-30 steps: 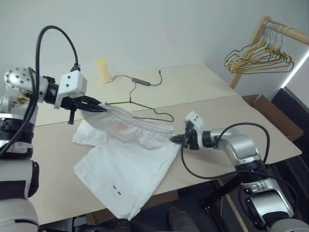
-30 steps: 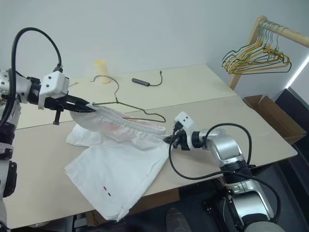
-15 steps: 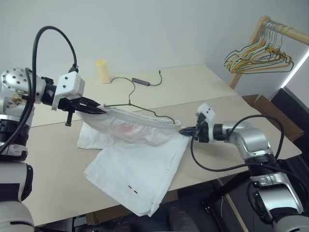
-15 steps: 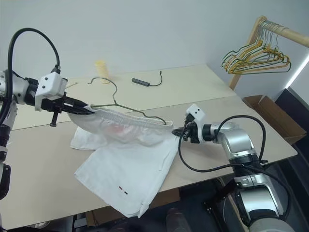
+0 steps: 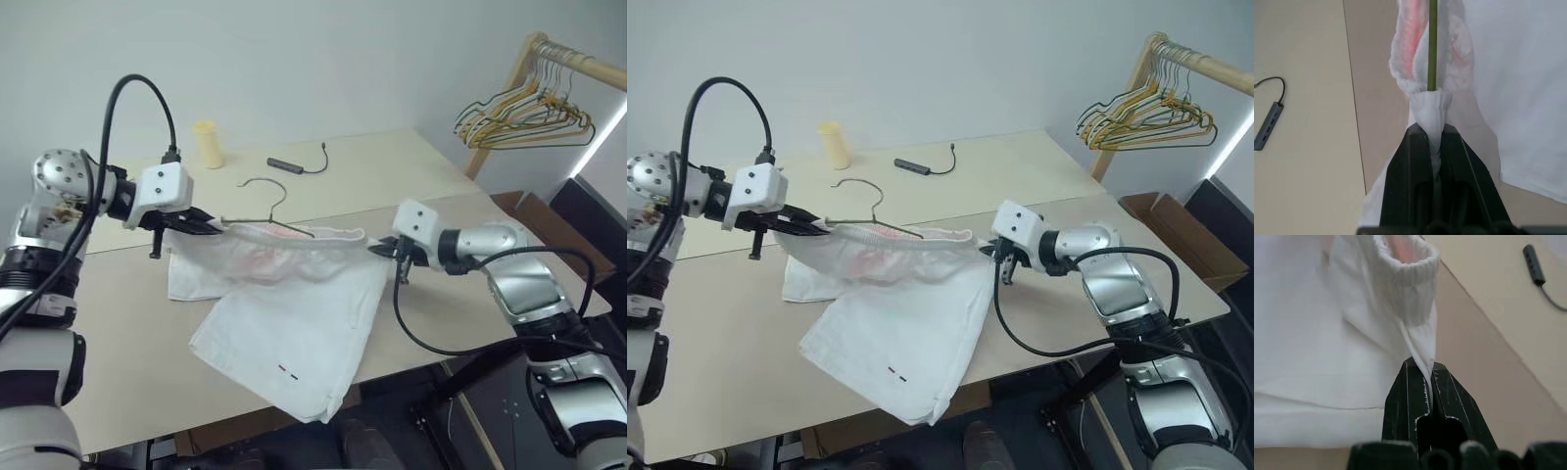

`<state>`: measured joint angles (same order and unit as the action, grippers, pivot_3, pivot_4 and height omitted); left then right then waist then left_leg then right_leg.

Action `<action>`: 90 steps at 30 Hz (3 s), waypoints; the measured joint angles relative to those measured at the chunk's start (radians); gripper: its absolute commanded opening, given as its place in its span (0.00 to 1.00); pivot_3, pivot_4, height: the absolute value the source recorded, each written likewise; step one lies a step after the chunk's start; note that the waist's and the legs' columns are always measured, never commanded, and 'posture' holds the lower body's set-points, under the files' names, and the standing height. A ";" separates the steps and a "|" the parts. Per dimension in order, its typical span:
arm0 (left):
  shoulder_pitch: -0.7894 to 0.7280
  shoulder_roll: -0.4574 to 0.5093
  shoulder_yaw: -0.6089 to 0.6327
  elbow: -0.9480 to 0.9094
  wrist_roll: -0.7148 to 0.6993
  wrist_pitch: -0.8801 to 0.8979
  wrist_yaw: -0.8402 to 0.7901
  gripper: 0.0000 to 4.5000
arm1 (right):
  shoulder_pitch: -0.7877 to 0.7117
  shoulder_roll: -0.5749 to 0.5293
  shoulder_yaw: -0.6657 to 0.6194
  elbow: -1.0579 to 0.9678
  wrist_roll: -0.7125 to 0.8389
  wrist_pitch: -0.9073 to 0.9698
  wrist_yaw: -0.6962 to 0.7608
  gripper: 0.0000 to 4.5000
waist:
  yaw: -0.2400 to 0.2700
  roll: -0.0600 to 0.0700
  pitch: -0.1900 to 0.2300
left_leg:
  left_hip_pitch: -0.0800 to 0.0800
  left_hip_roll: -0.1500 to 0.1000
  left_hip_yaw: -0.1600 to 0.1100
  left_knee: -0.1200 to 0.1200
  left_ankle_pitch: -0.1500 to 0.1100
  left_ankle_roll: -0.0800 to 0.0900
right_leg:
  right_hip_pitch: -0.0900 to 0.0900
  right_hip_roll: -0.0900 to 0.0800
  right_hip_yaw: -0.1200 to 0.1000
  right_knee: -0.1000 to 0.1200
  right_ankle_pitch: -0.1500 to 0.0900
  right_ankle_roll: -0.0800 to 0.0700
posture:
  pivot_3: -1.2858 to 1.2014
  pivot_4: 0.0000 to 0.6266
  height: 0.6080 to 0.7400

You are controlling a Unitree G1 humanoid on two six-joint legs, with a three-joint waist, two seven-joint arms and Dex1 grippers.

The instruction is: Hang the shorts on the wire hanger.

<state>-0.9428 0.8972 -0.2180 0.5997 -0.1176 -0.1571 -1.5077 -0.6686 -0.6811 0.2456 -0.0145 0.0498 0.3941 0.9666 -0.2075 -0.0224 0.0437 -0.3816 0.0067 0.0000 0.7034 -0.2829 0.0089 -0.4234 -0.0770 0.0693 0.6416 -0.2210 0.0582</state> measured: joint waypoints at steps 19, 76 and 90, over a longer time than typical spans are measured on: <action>0.091 -0.042 0.063 -0.091 -0.009 0.036 0.071 0.00 | -0.119 0.007 0.048 -0.122 -0.052 0.044 0.056 0.00 | 0.001 0.000 0.000 | 0.000 0.000 0.000 0.000 0.000 0.000 | 0.000 0.000 0.000 0.000 0.000 0.000 | 0.46 0.00 1.00; 0.208 -0.085 0.123 -0.232 -0.098 0.112 0.042 0.28 | -0.143 0.122 0.060 0.117 0.071 -0.005 0.240 0.01 | 0.001 0.000 0.000 | 0.001 0.000 -0.001 0.000 0.000 0.000 | 0.001 -0.001 0.000 0.005 0.000 0.000 | 0.46 0.00 1.00; 0.182 -0.089 0.244 -0.102 -0.148 0.093 0.118 1.00 | -0.094 0.051 0.009 0.058 0.092 0.131 0.175 0.01 | 0.000 0.000 0.000 | 0.000 0.000 -0.001 0.000 0.000 0.000 | 0.001 -0.001 -0.001 0.003 0.000 0.000 | 0.43 0.00 1.00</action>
<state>-0.7608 0.8080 0.0259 0.4972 -0.2651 -0.0643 -1.3894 -0.7629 -0.6304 0.2545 0.0433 0.1420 0.5254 1.1417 -0.2073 -0.0224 0.0437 -0.3813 0.0062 -0.0013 0.7037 -0.2829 0.0090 -0.4228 -0.0784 0.0685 0.6451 -0.2207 0.0579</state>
